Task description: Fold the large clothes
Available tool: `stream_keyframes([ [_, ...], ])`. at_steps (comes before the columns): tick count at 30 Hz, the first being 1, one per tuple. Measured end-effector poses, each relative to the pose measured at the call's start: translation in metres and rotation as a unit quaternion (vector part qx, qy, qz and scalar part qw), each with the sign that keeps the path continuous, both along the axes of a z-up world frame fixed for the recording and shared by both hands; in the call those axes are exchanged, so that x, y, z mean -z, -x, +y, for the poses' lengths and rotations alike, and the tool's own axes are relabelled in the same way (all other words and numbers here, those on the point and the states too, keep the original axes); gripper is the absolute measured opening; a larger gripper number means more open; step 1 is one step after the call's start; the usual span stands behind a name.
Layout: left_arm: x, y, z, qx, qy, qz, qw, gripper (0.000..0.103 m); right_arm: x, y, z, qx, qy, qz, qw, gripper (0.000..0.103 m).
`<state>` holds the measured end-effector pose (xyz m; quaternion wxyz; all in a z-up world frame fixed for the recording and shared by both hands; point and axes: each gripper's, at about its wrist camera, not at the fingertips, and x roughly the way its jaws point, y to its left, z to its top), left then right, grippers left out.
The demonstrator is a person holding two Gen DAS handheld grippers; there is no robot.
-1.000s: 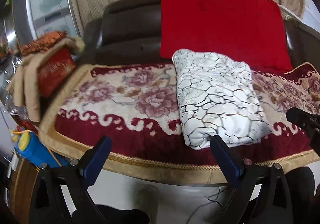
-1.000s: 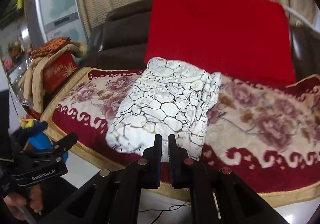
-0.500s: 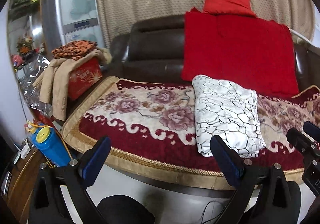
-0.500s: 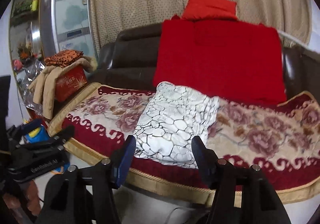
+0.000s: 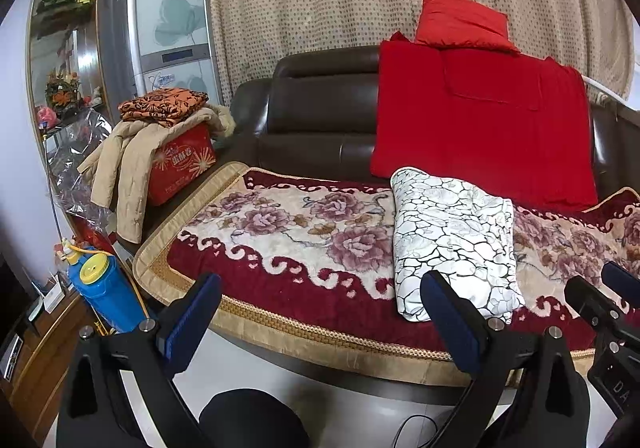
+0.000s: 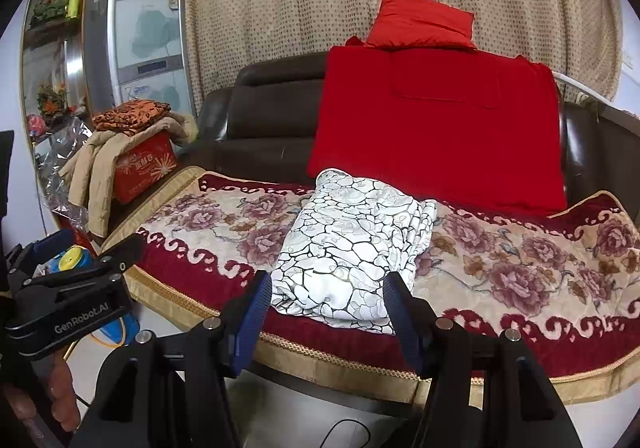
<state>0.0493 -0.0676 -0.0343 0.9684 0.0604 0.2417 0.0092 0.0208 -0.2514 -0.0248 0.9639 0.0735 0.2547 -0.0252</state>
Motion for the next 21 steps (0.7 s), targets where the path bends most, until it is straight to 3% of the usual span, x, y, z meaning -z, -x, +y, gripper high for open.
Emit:
stream_keyframes([
  [21, -0.006, 0.021, -0.012, 0.017, -0.012, -0.01, 0.9997, 0.099, -0.006, 0.024, -0.011, 0.022, -0.021, 0.0, 1.0, 0.062],
])
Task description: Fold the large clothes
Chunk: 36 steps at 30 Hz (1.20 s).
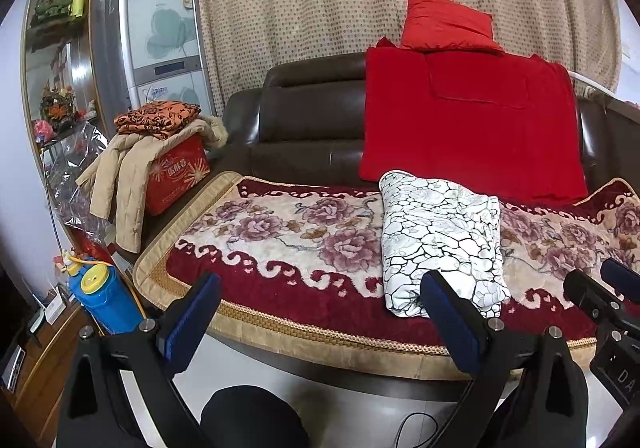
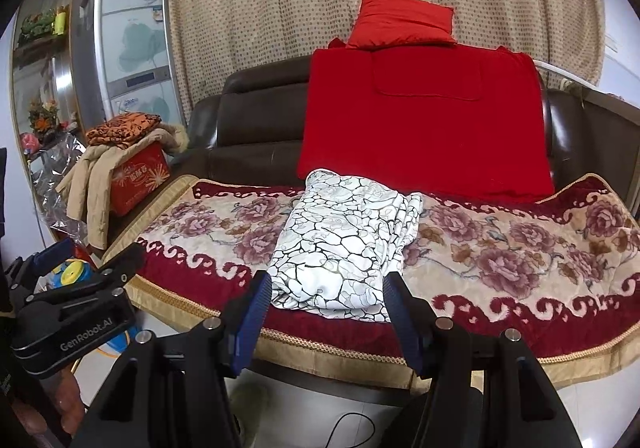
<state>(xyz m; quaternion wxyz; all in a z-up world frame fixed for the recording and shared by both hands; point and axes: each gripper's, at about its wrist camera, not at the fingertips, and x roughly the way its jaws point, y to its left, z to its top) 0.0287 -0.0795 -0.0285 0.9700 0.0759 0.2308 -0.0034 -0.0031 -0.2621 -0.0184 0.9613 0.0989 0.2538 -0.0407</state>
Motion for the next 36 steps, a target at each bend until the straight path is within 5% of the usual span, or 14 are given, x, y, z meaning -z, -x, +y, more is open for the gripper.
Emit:
stream_keyframes([
  [36, 0.004, 0.008, -0.001, 0.0, -0.011, 0.006, 0.9999, 0.099, 0.008, 0.001, -0.001, 0.017, -0.024, 0.025, 0.999, 0.062],
])
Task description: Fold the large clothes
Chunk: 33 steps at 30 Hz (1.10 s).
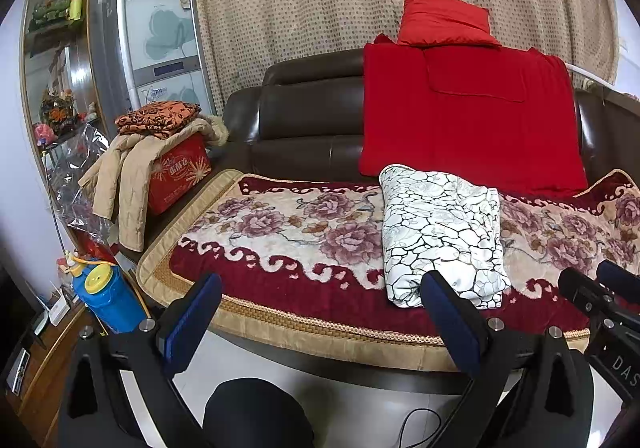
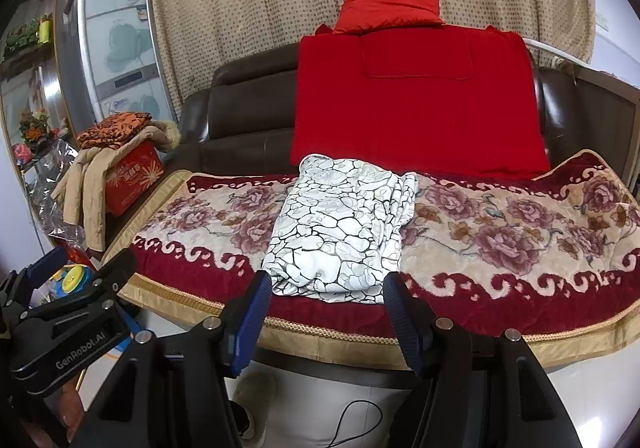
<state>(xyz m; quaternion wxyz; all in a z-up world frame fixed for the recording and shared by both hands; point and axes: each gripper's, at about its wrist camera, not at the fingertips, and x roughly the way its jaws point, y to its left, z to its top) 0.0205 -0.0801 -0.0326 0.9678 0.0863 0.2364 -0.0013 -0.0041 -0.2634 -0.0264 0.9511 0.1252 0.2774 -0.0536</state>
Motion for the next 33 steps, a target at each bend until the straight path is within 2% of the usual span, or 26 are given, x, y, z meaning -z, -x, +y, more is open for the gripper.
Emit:
stream_keyframes([
  [18, 0.018, 0.01, -0.005, 0.019, -0.016, 0.027, 0.9993, 0.099, 0.012, 0.006, -0.003, 0.015, -0.012, 0.024, 1.0, 0.062],
  [33, 0.016, 0.009, -0.001, 0.02, -0.01, 0.024, 0.9995, 0.099, 0.01, 0.008, 0.0, 0.013, -0.009, 0.023, 1.0, 0.062],
])
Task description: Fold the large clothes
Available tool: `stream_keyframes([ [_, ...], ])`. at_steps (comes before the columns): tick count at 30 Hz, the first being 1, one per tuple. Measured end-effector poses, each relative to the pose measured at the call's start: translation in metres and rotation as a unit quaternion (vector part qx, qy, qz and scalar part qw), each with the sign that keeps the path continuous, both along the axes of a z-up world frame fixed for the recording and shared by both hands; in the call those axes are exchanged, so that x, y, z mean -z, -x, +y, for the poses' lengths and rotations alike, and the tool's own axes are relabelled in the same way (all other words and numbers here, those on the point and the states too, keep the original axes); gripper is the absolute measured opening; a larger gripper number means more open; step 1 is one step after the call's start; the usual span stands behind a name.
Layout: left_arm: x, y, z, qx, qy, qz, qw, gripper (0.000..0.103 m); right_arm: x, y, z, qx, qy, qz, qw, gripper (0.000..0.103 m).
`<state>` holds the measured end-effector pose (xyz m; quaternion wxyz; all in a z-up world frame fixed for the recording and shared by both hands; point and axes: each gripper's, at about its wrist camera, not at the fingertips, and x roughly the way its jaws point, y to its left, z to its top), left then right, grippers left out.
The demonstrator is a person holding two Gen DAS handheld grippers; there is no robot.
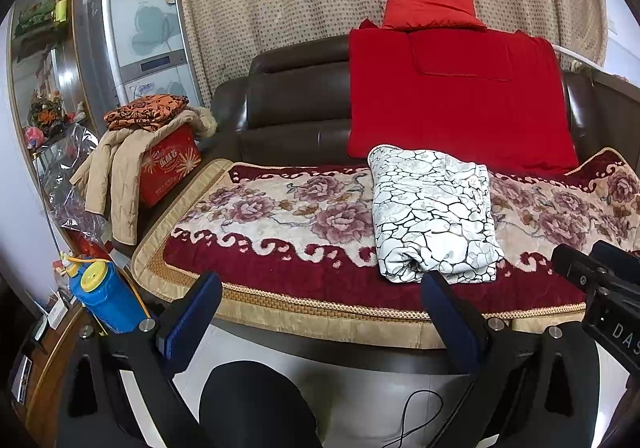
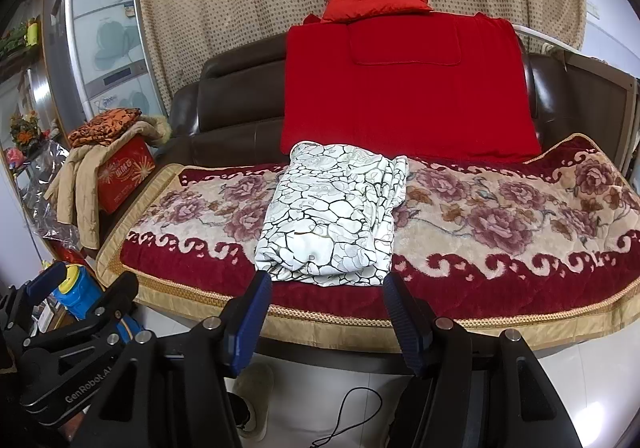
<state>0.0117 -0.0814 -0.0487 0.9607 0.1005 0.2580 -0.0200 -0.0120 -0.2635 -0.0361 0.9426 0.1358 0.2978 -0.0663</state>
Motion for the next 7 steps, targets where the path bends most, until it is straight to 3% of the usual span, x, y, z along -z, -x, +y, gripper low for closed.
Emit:
stream_keyframes([
  [7, -0.0027, -0.0033, 0.0002, 0.011, 0.011, -0.01, 0.9998, 0.099, -0.0006, -0.01, 0.0002, -0.005, 0.001, 0.004, 1.0, 0.062],
])
